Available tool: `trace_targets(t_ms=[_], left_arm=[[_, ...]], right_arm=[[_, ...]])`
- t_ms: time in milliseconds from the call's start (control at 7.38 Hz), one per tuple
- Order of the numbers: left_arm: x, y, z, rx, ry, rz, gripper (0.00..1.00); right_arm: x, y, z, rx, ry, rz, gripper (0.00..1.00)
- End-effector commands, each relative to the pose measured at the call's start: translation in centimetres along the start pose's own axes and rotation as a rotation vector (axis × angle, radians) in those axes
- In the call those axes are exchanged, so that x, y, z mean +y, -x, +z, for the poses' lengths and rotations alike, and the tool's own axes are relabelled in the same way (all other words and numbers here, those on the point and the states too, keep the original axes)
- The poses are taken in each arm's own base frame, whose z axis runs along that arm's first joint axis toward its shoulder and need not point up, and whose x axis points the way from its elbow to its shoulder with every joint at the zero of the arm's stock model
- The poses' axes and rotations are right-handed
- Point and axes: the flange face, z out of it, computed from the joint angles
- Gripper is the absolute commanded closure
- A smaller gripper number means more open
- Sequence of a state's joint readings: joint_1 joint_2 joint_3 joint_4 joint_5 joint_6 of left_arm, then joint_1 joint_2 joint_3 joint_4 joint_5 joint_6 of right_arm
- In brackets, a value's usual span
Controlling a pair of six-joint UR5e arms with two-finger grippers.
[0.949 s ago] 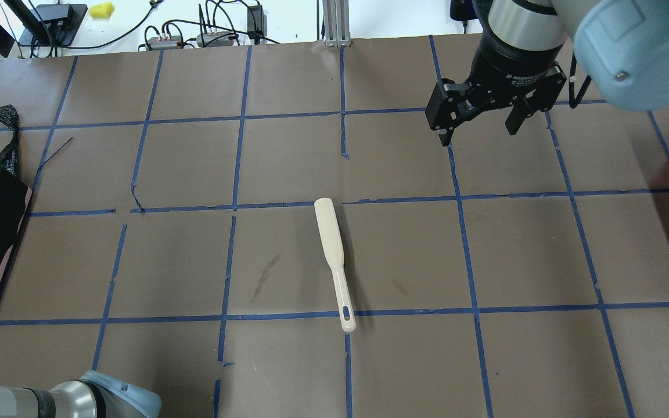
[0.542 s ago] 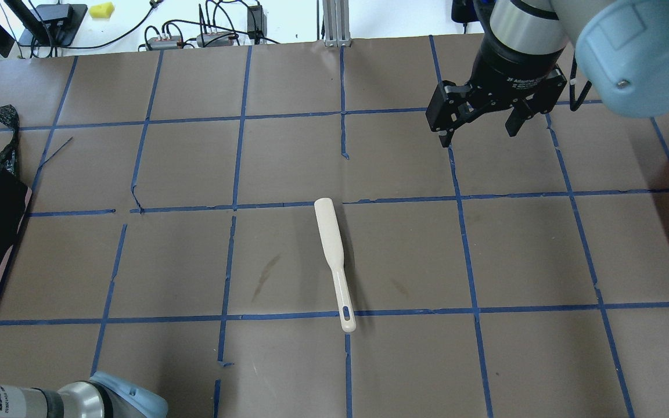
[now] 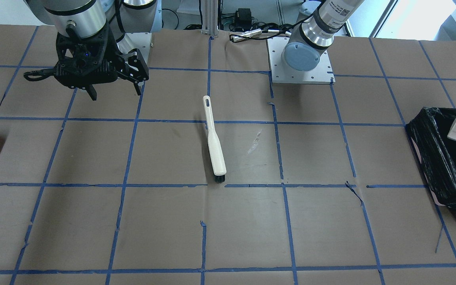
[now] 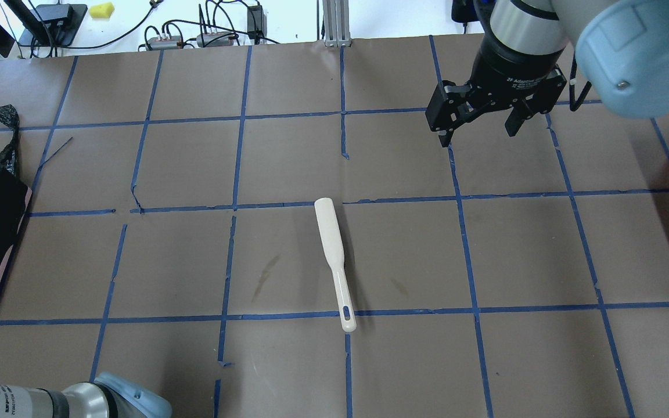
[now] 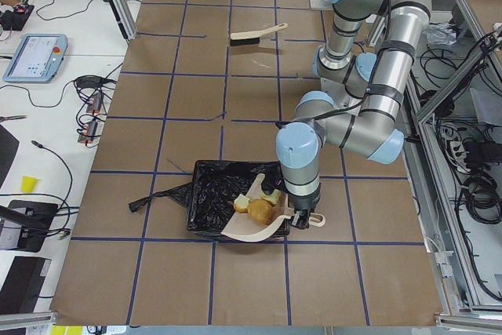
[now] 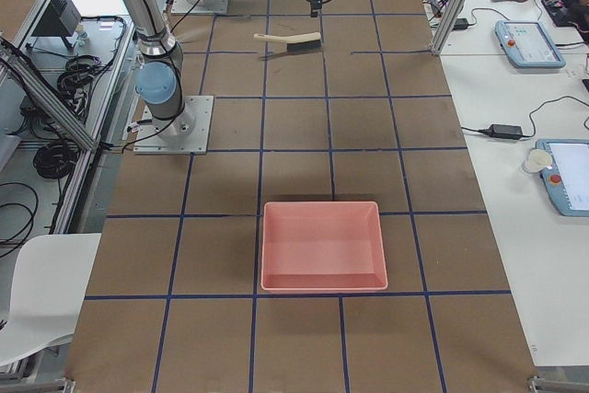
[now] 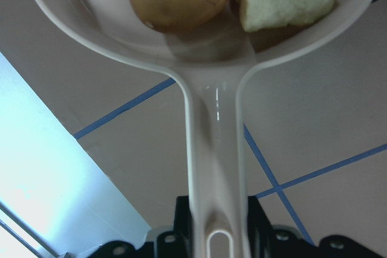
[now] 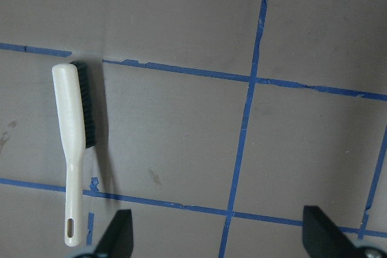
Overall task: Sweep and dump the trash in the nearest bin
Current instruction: 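Hold the dustpan tipped over the trash bag with the left gripper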
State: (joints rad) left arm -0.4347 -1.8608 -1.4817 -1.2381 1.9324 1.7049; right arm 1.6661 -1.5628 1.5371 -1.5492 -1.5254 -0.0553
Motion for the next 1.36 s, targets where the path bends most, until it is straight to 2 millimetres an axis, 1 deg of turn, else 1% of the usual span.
trace_targets(t_ms=[0,136,271,407,542,678,814,1085,1220], left_arm=[[-1.5,-0.7,-2.0,-0.026,0.042,0.028,0.98],[-1.2,-1.2,-3.0,-0.039,0.045,0.025,0.98],[-0.9,-1.2,-3.3,-0.042,0.071,0.023,0.98],[-0.9,-1.1,-2.7,-0.030,0.085,0.027,0.98],[-1.1,-1.1,-2.8,-0.027,0.125,0.034,0.98],[-1.8,-1.1,-2.1,-0.015,0.138,0.046,0.98],[-1.7,-1.8,-3.8,-0.041,0.140,0.048,0.98],[-1.7,-2.7,-4.1,-0.040,0.156,0.047,0.98],[-1.5,-2.5,-4.7,-0.055,0.160,0.041,0.98]], right_arm=[[0.0,0.3,-0.1,-0.004,-0.003,-0.007,0.00],[0.0,0.4,0.0,-0.005,-0.005,-0.009,0.00],[0.1,0.2,-0.1,-0.003,-0.005,-0.006,0.00],[0.0,0.2,-0.4,-0.003,-0.011,-0.020,0.00],[0.1,0.0,-0.4,0.006,-0.011,-0.029,0.00],[0.2,0.0,-0.4,0.006,-0.012,-0.040,0.00],[0.1,-0.1,-0.4,0.008,-0.012,-0.057,0.00],[0.1,-0.1,-0.4,0.011,-0.010,-0.057,0.00],[0.1,0.0,-0.4,0.012,-0.010,-0.060,0.00]])
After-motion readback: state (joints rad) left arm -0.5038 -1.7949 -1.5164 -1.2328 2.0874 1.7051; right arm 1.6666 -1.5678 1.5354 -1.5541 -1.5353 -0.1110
